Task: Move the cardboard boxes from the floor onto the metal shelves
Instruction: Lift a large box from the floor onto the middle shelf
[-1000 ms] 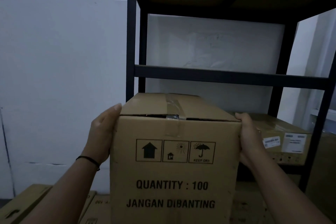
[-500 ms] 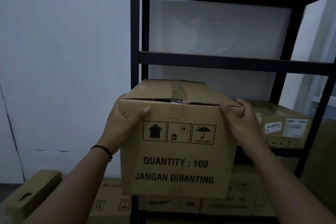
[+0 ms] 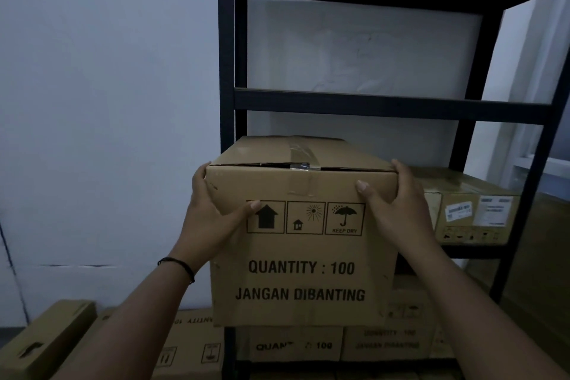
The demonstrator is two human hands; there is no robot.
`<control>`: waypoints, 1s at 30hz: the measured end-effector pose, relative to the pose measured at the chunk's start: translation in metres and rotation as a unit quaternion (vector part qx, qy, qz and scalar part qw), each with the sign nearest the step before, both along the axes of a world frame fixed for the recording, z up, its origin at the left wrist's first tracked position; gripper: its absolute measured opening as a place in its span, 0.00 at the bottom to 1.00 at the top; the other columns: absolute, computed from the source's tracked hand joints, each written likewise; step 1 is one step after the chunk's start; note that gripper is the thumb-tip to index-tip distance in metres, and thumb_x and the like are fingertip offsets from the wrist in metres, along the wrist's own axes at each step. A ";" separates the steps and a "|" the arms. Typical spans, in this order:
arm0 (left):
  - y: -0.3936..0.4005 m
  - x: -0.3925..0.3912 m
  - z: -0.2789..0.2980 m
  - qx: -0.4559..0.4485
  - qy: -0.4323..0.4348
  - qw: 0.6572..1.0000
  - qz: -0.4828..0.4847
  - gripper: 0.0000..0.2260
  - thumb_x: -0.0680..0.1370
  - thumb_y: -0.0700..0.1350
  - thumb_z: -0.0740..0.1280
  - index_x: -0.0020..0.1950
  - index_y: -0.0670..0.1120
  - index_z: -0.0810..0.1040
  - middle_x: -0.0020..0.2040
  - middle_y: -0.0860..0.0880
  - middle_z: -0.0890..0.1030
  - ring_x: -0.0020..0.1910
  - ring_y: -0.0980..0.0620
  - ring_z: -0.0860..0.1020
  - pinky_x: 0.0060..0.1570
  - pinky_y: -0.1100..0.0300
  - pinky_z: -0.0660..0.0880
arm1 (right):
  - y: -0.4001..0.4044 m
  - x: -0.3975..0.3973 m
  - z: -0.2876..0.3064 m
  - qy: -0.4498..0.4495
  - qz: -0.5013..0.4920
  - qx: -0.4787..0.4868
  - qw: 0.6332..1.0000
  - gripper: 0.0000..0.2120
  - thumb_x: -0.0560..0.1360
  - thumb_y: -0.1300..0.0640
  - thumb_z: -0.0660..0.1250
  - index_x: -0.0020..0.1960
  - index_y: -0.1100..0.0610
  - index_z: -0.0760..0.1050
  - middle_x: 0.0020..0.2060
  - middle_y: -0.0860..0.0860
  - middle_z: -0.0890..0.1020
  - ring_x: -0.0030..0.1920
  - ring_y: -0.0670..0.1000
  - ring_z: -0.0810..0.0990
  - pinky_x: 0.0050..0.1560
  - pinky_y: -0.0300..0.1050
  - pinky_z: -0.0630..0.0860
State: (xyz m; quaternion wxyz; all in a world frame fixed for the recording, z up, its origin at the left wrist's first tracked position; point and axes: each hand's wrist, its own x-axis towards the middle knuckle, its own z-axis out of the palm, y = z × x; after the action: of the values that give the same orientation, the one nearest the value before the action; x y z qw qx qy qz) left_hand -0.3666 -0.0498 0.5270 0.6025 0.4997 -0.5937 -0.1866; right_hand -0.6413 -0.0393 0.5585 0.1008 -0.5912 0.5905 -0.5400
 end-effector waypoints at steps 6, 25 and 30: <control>-0.022 -0.015 -0.003 -0.045 0.004 0.998 0.051 0.38 0.69 0.54 0.75 0.73 0.56 0.57 0.62 0.58 0.66 0.60 0.56 0.67 0.49 0.62 0.71 | -0.026 -0.014 -0.003 0.057 0.011 0.048 0.997 0.40 0.77 0.41 0.62 0.78 0.43 0.40 0.78 0.53 0.54 0.76 0.54 0.57 0.72 0.55 0.62; -0.141 -0.055 -0.004 -0.041 -0.104 0.977 0.180 0.46 0.72 0.52 0.73 0.78 0.54 0.43 0.75 0.44 0.56 0.73 0.45 0.59 0.68 0.45 0.63 | -0.170 -0.077 0.013 0.195 0.056 0.022 0.979 0.30 0.77 0.46 0.66 0.76 0.47 0.61 0.70 0.52 0.71 0.69 0.53 0.69 0.67 0.47 0.66; -0.172 -0.060 -0.003 -0.042 -0.192 0.955 0.222 0.45 0.71 0.53 0.73 0.78 0.53 0.48 0.79 0.50 0.46 0.77 0.45 0.52 0.71 0.43 0.58 | -0.207 -0.084 0.009 0.208 0.060 0.009 0.976 0.28 0.78 0.46 0.65 0.76 0.47 0.62 0.68 0.52 0.72 0.67 0.52 0.70 0.62 0.46 0.67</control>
State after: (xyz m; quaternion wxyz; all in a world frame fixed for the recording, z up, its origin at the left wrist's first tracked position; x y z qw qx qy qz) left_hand -0.4266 -0.2217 0.5236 0.5240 0.6194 -0.5796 0.0762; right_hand -0.7255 -0.2466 0.5676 0.0131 -0.7239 0.5669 -0.3929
